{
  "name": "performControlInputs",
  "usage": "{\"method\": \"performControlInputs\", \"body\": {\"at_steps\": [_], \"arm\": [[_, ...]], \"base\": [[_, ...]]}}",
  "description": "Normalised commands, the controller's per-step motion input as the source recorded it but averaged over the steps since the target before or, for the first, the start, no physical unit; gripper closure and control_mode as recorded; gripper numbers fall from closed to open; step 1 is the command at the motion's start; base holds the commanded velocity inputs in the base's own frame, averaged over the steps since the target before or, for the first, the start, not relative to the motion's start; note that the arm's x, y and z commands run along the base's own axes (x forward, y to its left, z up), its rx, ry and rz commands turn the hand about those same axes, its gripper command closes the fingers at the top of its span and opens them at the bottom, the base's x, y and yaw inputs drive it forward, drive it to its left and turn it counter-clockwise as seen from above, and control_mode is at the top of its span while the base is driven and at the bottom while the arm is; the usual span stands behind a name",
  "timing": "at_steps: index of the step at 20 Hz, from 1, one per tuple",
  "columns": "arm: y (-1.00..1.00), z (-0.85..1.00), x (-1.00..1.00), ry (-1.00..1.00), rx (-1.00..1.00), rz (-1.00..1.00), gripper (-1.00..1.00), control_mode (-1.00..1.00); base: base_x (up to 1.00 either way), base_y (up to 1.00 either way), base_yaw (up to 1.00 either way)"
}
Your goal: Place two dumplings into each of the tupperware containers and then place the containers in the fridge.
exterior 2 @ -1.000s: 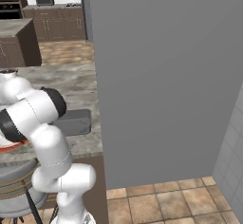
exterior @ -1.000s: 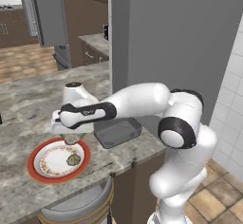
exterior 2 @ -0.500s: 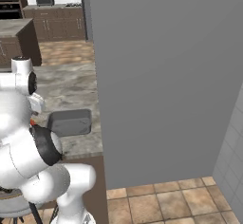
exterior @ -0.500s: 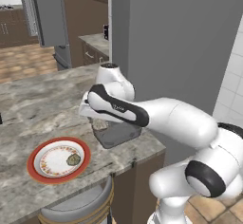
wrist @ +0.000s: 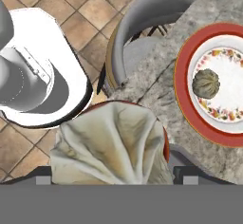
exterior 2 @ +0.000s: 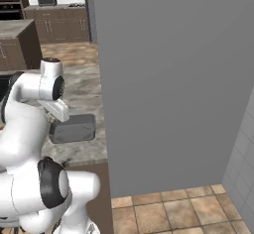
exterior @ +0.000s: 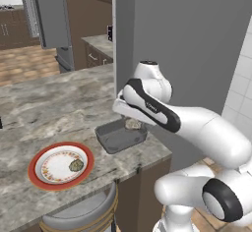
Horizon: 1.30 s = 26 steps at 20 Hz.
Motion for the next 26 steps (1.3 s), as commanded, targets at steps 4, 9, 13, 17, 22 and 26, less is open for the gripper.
{"method": "performControlInputs", "body": {"at_steps": [4, 9, 13, 17, 22, 26], "arm": [[-0.09, -0.13, 0.53, 0.0, -0.02, -0.18, 1.0, -1.0], [0.04, -0.29, 0.62, 0.0, -0.09, -0.14, 1.0, -1.0], [0.0, -0.36, 0.19, 0.0, -0.14, -0.09, 1.0, -1.0], [0.0, -0.36, 0.2, -0.02, -0.1, -0.1, 1.0, -1.0], [0.0, -0.35, 0.36, -0.09, -0.01, -0.11, 1.0, -1.0], [0.0, -0.35, 0.4, -0.06, 0.0, -0.08, 1.0, -1.0]], "base": [[0.0, 0.0, 0.0], [0.0, 0.0, 0.0], [0.0, 0.0, 0.0], [0.0, 0.0, 0.0], [0.0, 0.0, 0.0], [0.0, 0.0, 0.0]]}}
